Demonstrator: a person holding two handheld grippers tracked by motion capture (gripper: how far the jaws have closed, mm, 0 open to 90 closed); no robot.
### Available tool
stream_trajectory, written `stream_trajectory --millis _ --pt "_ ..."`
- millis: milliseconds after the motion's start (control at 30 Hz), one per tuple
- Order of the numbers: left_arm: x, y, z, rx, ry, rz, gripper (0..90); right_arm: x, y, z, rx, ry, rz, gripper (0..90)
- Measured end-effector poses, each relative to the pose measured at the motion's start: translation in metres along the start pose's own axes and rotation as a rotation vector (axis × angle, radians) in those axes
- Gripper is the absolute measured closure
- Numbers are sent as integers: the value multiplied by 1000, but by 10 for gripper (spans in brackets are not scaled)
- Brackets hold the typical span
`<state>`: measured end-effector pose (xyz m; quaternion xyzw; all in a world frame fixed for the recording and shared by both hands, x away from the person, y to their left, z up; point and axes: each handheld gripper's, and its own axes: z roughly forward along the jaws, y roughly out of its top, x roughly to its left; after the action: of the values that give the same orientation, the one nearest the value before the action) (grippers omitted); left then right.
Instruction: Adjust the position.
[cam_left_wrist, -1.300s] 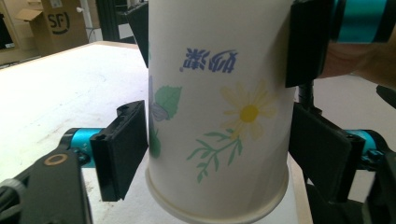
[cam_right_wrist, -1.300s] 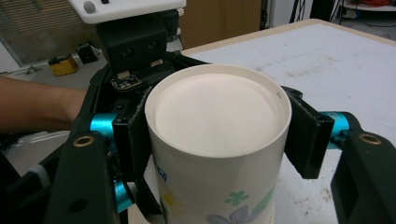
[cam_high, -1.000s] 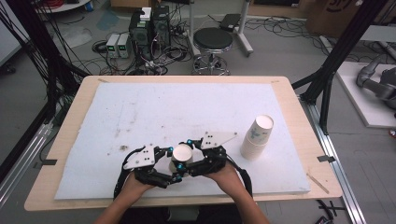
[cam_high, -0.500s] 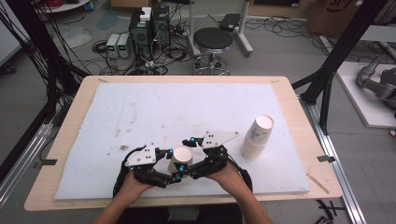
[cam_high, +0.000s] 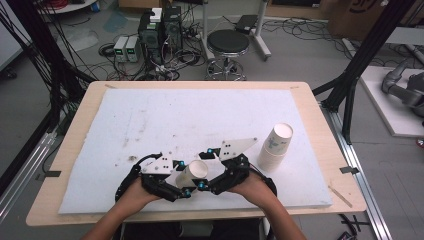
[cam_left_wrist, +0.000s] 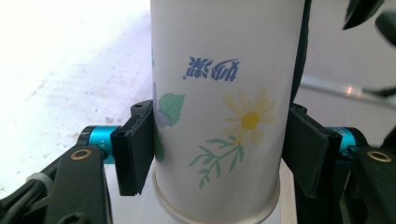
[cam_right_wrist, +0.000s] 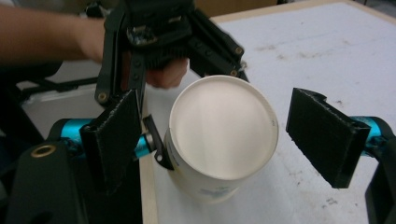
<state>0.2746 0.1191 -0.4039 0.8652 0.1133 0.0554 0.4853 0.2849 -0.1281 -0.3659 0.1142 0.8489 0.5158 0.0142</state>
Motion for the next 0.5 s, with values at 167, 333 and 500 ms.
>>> stream_trajectory --millis 167,333,500 --pt "2 11 1 110 -7 47 320 0 0 -1 55 -1 -38 188" --pt "2 19 2 197 -20 84 321 0 -2 1 102 1 -72 188" --pt "1 26 4 275 -25 118 321 0 -5 4 137 15 -99 188"
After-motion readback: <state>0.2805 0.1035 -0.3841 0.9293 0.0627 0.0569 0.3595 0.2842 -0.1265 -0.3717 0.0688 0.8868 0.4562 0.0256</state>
